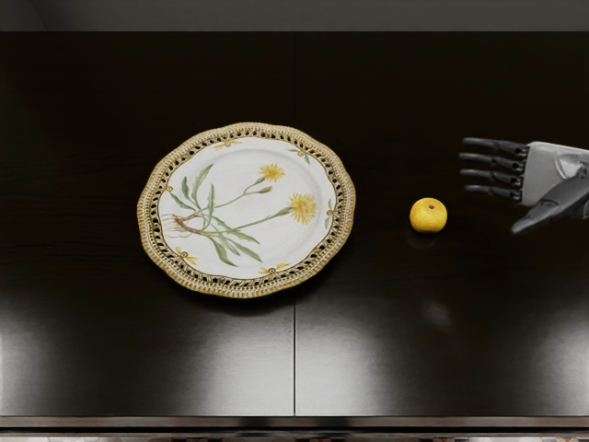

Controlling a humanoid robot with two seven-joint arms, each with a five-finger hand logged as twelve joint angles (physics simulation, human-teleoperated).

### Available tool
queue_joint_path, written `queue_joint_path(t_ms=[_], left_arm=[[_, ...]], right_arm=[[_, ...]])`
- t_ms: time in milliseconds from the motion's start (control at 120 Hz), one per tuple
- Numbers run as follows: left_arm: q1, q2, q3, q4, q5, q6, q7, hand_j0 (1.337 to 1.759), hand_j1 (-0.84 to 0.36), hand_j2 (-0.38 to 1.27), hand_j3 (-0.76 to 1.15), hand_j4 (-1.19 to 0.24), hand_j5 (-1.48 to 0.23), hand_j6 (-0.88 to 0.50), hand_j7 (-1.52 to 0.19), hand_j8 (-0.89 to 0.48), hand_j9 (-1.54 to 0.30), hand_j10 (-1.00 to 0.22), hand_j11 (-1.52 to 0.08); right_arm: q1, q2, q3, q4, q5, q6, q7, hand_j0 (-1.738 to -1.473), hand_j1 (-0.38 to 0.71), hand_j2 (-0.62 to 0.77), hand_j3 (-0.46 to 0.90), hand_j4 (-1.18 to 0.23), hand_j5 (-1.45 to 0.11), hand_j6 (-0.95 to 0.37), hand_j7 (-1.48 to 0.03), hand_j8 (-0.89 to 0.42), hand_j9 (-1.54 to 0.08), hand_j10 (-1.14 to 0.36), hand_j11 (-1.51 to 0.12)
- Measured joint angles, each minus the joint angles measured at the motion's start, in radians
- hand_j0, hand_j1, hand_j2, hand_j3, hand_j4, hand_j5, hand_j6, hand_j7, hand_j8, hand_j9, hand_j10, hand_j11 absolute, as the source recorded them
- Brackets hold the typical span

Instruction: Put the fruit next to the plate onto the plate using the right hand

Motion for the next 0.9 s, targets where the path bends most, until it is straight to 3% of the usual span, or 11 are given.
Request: queue_joint_path(t_ms=[250, 342, 508, 750, 900], left_arm=[[0.0, 0.0, 0.0, 0.0, 0.0, 0.0, 0.0, 1.658, 0.34, 0.0, 0.0, -0.01, -0.01, -0.01, -0.01, -0.01, -0.01, -0.01, -0.01], [0.0, 0.0, 0.0, 0.0, 0.0, 0.0, 0.0, 1.658, 0.34, 0.0, 0.0, -0.01, -0.01, -0.01, -0.01, -0.01, -0.01, -0.01, -0.01], [0.0, 0.0, 0.0, 0.0, 0.0, 0.0, 0.0, 1.658, 0.34, 0.0, 0.0, -0.01, -0.01, -0.01, -0.01, -0.01, -0.01, -0.01, -0.01], [0.0, 0.0, 0.0, 0.0, 0.0, 0.0, 0.0, 1.658, 0.34, 0.0, 0.0, -0.01, -0.01, -0.01, -0.01, -0.01, -0.01, -0.01, -0.01], [0.0, 0.0, 0.0, 0.0, 0.0, 0.0, 0.0, 1.658, 0.34, 0.0, 0.0, -0.01, -0.01, -0.01, -0.01, -0.01, -0.01, -0.01, -0.01]], right_arm=[[0.007, 0.006, -0.007, -0.028, 0.018, 0.019, 0.0, -1.658, -0.33, 0.0, 0.0, -0.01, -0.02, -0.01, -0.02, -0.01, -0.02, -0.01, -0.02], [0.06, 0.006, -0.06, -0.029, -0.012, 0.016, 0.0, -1.658, -0.33, 0.0, 0.0, -0.02, -0.02, -0.02, -0.02, -0.02, -0.02, -0.02, -0.02], [0.224, 0.048, -0.165, -0.019, -0.327, -0.038, 0.0, -1.658, -0.32, 0.0, 0.0, -0.02, -0.03, -0.02, -0.03, -0.02, -0.03, -0.02, -0.03], [0.301, 0.162, -0.205, 0.027, -0.733, -0.174, 0.0, -1.658, -0.32, 0.0, 0.0, -0.03, -0.04, -0.03, -0.04, -0.03, -0.04, -0.03, -0.04], [0.339, 0.218, -0.314, 0.03, -0.847, -0.246, 0.0, -1.658, -0.32, 0.0, 0.0, -0.03, -0.04, -0.03, -0.04, -0.03, -0.04, -0.03, -0.04]])
